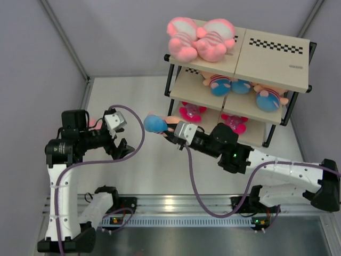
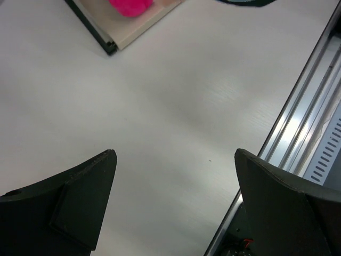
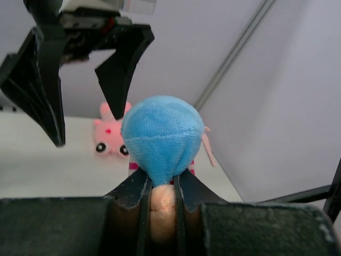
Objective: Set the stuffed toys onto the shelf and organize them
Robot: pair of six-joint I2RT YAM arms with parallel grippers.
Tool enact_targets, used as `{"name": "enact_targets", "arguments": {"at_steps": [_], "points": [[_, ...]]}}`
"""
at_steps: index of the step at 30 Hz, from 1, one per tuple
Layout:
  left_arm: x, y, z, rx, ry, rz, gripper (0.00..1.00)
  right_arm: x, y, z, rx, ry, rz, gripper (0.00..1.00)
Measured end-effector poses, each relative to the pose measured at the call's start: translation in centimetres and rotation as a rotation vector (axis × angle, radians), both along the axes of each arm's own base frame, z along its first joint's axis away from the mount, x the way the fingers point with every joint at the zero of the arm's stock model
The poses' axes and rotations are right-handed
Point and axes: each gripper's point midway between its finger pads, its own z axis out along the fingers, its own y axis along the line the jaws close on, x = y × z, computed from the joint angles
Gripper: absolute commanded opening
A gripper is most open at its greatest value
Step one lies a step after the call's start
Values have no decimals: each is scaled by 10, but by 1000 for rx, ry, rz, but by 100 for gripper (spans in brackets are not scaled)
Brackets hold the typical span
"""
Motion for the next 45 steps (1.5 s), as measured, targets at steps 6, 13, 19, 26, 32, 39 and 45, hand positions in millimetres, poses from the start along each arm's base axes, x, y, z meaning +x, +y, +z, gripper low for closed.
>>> {"name": "enact_targets", "arguments": {"at_steps": [6,13,19,26,32,39,45], "points": [[0,-21,43,-103,-84,-120,99,-8,15,68,290,147,83,0],[-1,-29,61,-165,-93,-148,99,-19,41,79,456,254,170,0],[5,-31,66,-198,-102,-124,99,-32,42,97,557,251,223,0],[7,-35,69,-232,-83,-136,99,-34,52,95,594,257,246,0],[5,-42,74,-294,-36,-174,25,-35,50,103,657,257,267,0],[3,-46,76,-326,-14,-199,0,-34,51,101,681,256,269,0],[9,-38,60,-270,-16,-143,0,-35,41,74,603,286,245,70]]}}
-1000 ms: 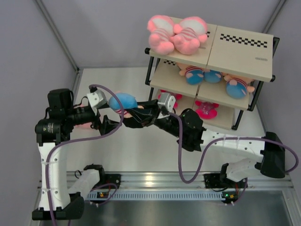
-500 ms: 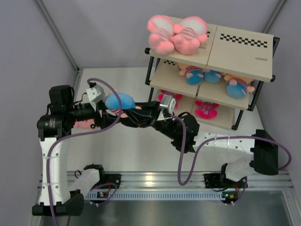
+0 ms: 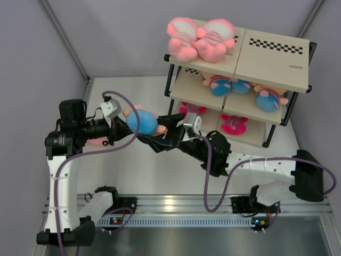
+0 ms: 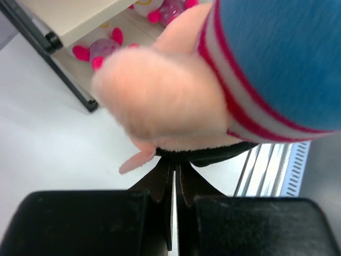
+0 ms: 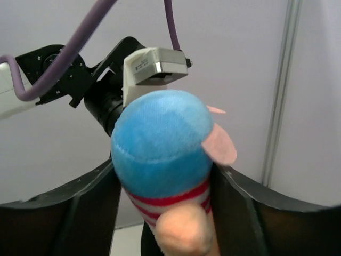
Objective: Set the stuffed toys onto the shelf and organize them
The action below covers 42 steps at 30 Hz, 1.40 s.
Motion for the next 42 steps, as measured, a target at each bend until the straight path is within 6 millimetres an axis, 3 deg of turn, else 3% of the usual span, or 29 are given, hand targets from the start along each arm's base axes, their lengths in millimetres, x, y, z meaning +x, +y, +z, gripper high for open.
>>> {"name": "enact_targets", "arguments": {"at_steps": [5,9,12,18,25,32,33,35,36,38,39,40,41,42], "points": [[7,16,-42,124,-36,59,0,4,-21,-26,-266,-14,-13,99],[11,27,-80,218,-35,69,0,16,-33,-36,-493,-40,-21,99],[15,34,-96,278,-45,72,0,26,-44,-47,-634,-41,-26,99],[19,44,-101,347,-91,81,0,28,-50,-76,-818,-54,66,99],[22,48,-103,380,-106,89,0,24,-14,-108,-902,45,250,94],[23,51,-105,395,-106,98,0,26,6,-127,-918,185,307,89],[23,52,-105,398,-105,101,0,26,8,-127,-915,195,316,86],[24,53,-106,405,-104,106,0,26,13,-125,-910,204,332,65],[24,53,-106,407,-103,108,0,25,14,-124,-909,211,340,43],[25,54,-107,411,-100,110,0,25,17,-123,-905,227,348,21],[25,54,-107,411,-99,110,0,25,18,-123,-904,233,348,0],[25,54,-107,412,-98,111,7,26,17,-124,-906,237,341,0],[25,54,-107,413,-99,111,32,28,17,-125,-910,247,329,0],[25,55,-108,417,-98,115,40,30,16,-126,-914,250,313,0]]}}
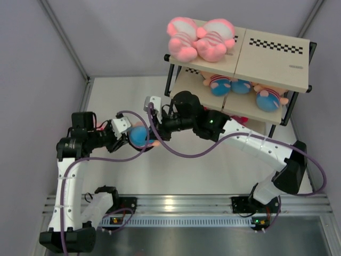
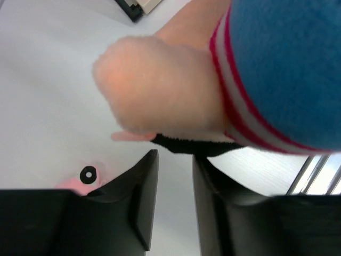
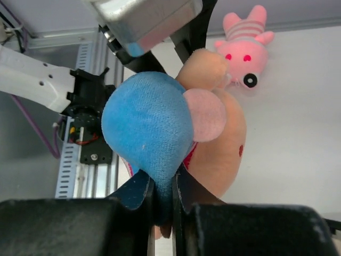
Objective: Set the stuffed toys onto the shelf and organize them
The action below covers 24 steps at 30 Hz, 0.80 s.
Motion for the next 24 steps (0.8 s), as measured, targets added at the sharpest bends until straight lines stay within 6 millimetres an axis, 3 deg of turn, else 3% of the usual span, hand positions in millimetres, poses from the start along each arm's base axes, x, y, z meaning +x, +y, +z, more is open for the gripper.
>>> {"name": "enact_targets", "arguments": {"at_steps": [1,2,5,8,12,16,19,24], "points": [[0,1,-1,1,7,10,48,1,0,0,-3,-4,-8,0],[1,2,-1,1,14,23,66,6,-3,-3,-15,-29,-32,0],[4,6,6,-3,27,79,81,14,-20,-8,-58,-124,-79,0],[7,12,19,-6,22,148,83,19,-51,0,-102,-272,-119,0],[9,20,22,-5,40,224,83,30,-94,51,-71,-514,-157,0],[12,23,18,-4,68,263,83,65,-130,95,-100,-721,-228,0],[14,25,14,0,86,277,83,91,-142,93,-191,-825,-250,0],[16,25,11,1,106,282,83,122,-144,51,-355,-892,-202,0]]}}
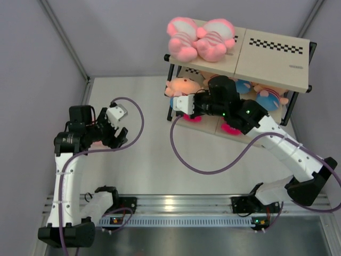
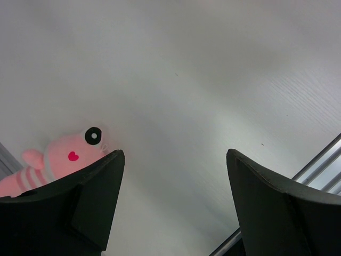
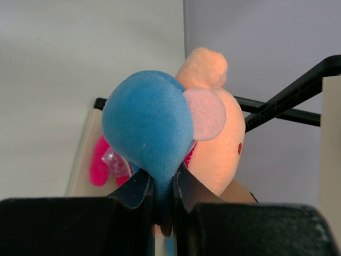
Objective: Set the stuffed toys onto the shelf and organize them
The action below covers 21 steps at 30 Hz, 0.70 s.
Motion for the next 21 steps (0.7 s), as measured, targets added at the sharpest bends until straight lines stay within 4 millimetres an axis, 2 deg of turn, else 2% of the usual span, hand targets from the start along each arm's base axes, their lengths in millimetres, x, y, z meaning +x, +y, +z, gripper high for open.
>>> {"name": "enact_targets", "arguments": {"at_steps": [3,6,15,21], "points": [[2,0,-4,-1,19,1,83,10,-5,-19,-71,-25,-4,0],[6,0,-9,-1,44,2,83,16,-7,-28,-111,-59,-2,0],[14,1,-23,-2,109,3,83,47,-9,-31,-184,-184,-25,0],[16,1,-26,-3,125,3,82,67,-12,-43,-306,-259,-48,0]]}}
